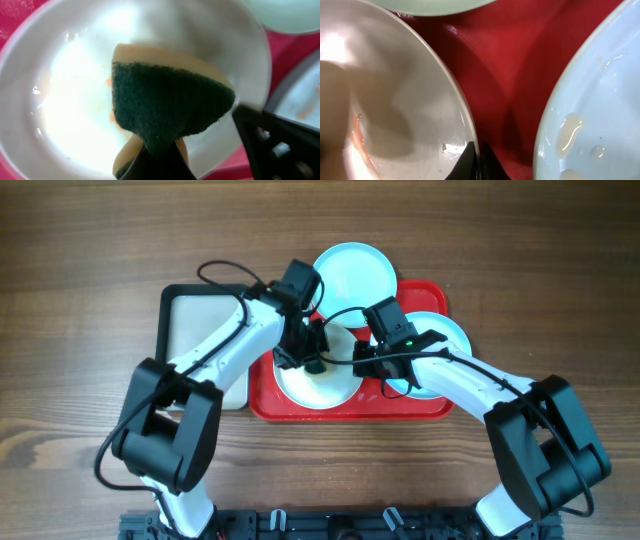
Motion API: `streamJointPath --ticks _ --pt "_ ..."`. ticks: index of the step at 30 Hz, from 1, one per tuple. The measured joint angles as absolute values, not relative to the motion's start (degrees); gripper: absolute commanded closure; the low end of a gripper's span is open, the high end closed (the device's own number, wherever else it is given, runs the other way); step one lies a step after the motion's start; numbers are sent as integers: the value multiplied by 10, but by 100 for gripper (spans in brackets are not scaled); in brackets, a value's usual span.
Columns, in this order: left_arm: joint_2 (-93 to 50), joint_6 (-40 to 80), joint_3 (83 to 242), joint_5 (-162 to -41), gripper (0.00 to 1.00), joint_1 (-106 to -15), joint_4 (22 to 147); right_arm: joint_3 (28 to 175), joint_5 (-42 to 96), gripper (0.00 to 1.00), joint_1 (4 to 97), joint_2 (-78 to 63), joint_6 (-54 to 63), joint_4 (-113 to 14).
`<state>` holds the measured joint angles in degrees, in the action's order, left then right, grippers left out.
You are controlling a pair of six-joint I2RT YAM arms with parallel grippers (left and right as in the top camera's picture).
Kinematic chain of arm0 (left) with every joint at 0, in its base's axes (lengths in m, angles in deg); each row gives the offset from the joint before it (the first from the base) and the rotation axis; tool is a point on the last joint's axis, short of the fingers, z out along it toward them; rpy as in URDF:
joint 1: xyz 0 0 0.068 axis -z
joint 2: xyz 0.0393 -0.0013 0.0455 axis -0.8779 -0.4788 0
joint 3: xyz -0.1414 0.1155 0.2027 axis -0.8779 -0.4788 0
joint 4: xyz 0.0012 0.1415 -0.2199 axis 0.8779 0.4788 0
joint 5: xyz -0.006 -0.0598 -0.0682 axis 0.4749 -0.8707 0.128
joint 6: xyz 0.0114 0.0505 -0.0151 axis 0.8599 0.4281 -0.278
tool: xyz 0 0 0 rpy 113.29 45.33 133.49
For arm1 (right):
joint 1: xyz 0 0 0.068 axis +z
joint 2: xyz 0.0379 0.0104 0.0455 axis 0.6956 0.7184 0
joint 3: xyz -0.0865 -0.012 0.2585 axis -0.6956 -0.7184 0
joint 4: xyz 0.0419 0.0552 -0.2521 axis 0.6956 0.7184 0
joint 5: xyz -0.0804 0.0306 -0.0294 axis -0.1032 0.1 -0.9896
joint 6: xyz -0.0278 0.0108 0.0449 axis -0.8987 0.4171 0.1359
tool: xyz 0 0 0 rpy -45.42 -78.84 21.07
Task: Clean dirty plates on tray and stack at the side
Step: 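Scrub the white plate with the sponge while the right gripper holds it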
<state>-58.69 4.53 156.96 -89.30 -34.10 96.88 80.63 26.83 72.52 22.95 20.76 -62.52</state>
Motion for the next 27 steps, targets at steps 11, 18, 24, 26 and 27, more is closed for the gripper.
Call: streamJointPath --ticks 11,18,24,26,27 --pt "-591 -31 1521 -755 96 -311 969 807 271 95 725 230 208 -623" --pt "-591 -20 1518 -785 96 -386 961 809 282 96 727 231 215 -615" --pt "-609 -2 1511 -931 96 -311 808 812 262 96 717 231 216 -613" --pt "-619 -8 1511 -967 96 -282 788 812 261 96 717 231 216 -612" --pt "-621 -12 1511 -976 96 -277 786 812 260 96 717 231 216 -612"
